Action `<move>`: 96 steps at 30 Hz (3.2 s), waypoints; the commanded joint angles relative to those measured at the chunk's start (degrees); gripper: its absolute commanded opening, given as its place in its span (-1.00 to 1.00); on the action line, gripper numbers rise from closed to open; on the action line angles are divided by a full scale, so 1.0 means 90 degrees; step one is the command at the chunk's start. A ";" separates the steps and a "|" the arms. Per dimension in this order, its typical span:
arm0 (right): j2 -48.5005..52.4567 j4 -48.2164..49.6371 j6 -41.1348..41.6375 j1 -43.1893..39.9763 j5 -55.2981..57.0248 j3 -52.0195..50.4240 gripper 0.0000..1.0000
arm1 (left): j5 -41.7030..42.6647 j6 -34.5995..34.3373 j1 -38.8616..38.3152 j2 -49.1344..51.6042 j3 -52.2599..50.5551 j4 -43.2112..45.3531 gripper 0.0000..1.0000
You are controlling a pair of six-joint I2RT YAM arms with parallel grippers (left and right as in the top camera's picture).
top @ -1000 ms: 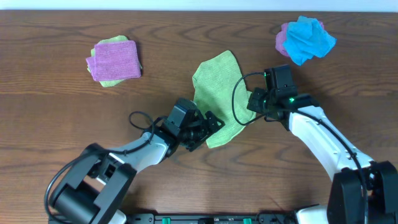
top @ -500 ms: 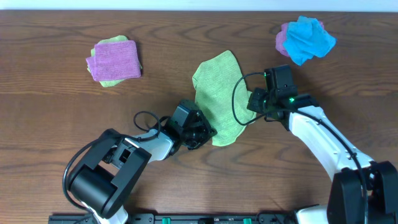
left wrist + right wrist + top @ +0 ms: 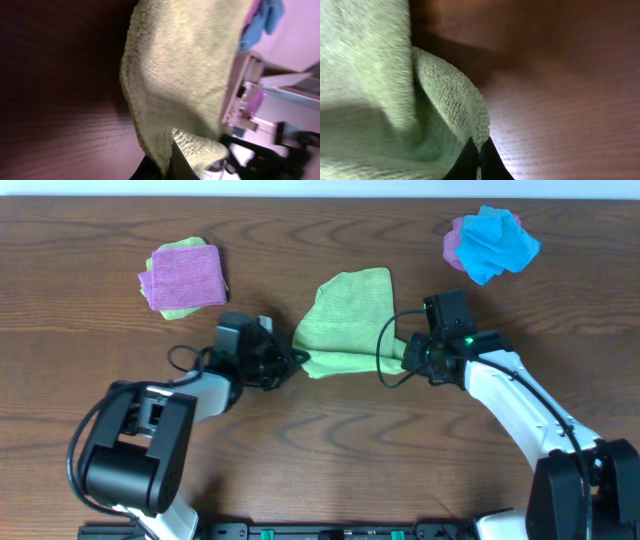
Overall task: Fold the cloth
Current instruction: 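Lift the green cloth with both grippers and stretch it toward the back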
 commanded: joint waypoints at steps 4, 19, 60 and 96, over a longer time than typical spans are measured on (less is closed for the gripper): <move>-0.0041 -0.0364 0.0262 0.0121 0.0206 -0.0002 -0.97 | 0.0763 0.0362 0.0289 -0.0187 0.0073 -0.0017 -0.88; -0.0918 0.1316 0.0185 0.1018 0.0814 0.0112 -0.97 | 0.1418 0.0141 0.0352 -0.0714 0.1001 -0.0046 -0.88; 0.2157 0.3570 -0.2873 0.0134 0.1649 0.4369 -0.97 | -0.1073 0.1768 0.0869 0.1596 0.6460 -0.2329 -0.89; 0.1889 -0.0374 -0.2810 0.0238 0.1331 0.4928 -0.97 | -0.0389 0.4442 0.1081 0.1608 0.7266 -0.7048 -0.88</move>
